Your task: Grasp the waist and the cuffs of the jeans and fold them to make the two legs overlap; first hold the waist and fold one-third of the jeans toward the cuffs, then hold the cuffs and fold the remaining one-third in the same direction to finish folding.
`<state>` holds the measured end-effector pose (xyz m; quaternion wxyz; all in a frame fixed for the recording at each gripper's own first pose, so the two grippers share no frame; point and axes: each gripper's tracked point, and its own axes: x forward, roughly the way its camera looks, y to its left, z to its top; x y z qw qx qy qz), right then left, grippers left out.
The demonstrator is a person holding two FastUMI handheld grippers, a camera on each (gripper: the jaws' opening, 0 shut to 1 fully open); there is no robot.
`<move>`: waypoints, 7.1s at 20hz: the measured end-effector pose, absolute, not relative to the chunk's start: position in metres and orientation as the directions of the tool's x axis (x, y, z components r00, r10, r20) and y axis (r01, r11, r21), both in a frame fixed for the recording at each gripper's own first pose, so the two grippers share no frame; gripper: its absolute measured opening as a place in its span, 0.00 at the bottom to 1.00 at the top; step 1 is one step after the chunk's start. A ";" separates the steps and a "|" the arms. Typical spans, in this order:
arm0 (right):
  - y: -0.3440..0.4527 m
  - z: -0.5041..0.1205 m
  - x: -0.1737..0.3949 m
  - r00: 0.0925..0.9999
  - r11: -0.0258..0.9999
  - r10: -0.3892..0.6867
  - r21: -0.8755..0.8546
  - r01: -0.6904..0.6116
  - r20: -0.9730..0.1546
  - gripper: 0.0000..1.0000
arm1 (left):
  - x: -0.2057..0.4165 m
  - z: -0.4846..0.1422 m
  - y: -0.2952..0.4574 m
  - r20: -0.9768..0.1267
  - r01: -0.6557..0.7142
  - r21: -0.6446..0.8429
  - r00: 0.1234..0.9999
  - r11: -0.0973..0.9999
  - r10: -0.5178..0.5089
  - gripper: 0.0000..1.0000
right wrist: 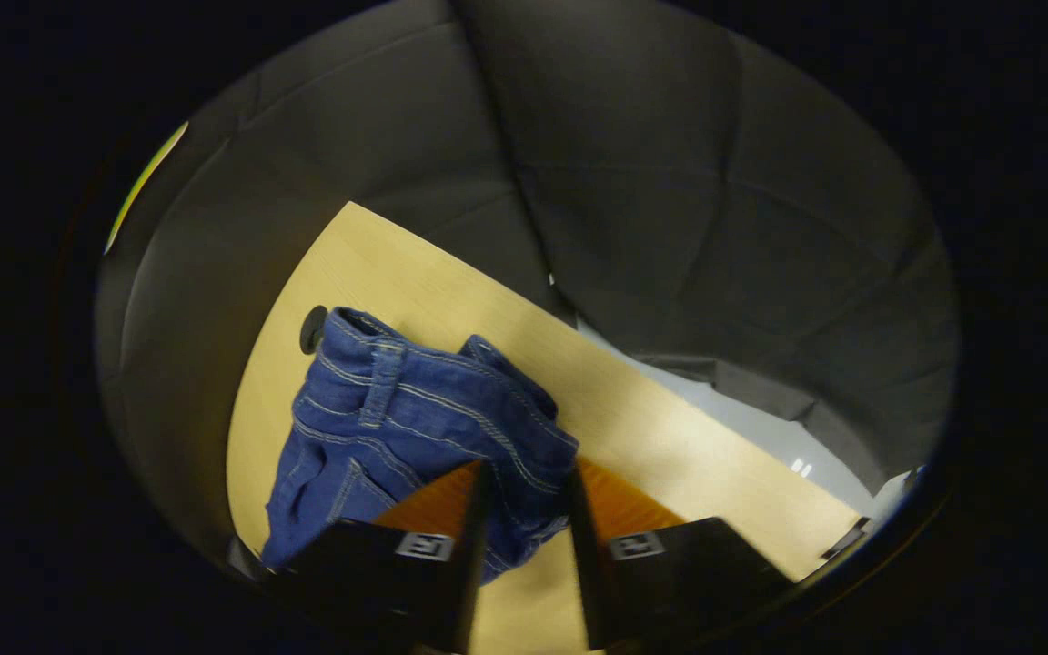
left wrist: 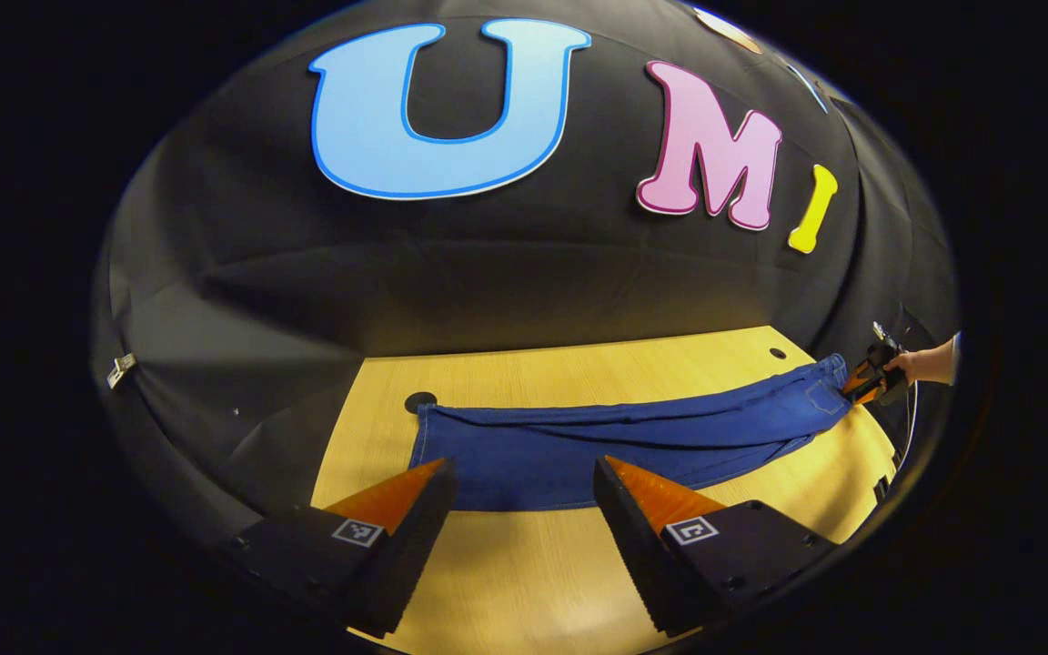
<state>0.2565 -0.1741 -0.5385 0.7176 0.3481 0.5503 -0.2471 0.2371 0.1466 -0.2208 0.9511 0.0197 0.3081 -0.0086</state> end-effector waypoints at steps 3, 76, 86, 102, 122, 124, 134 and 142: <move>-0.174 -0.545 0.270 0.331 0.627 0.044 0.284 0.725 -0.943 0.23 | 0.244 -0.220 0.134 -0.583 0.023 0.032 0.812 0.999 0.000 0.97; 0.137 -0.353 0.187 0.493 0.788 0.605 0.558 -0.260 -0.626 0.98 | 0.297 -0.417 0.253 -0.977 -0.131 0.037 0.205 0.991 0.064 0.21; 0.131 -0.337 0.188 0.533 0.789 0.601 0.550 -0.274 -0.596 0.98 | 0.322 -0.352 0.206 -0.914 -0.137 -0.072 0.407 0.988 -0.010 0.09; 0.078 -0.310 0.143 0.612 0.805 0.552 0.552 -0.216 -0.566 0.98 | 0.375 -0.237 -0.132 -0.719 0.540 -0.222 0.472 0.812 -0.510 0.09; 0.009 -0.288 0.143 0.775 0.909 0.392 0.338 -0.244 -0.496 0.98 | 0.305 -0.305 -0.185 -0.756 0.385 -0.091 0.574 0.919 -0.315 0.98; 0.007 -0.262 0.138 0.807 0.917 0.373 0.311 -0.248 -0.458 0.98 | 0.291 -0.269 -0.184 -0.693 0.376 -0.066 0.650 0.924 -0.313 0.98; 0.012 -0.085 0.039 0.942 0.963 0.262 0.123 -0.240 -0.209 0.98 | 0.131 -0.070 -0.140 -0.305 0.233 0.020 0.928 0.972 -0.216 0.97; 0.025 -0.011 -0.071 0.971 0.970 0.218 0.132 -0.205 -0.095 0.97 | 0.007 0.008 -0.090 -0.116 0.040 -0.005 0.992 0.999 -0.041 0.97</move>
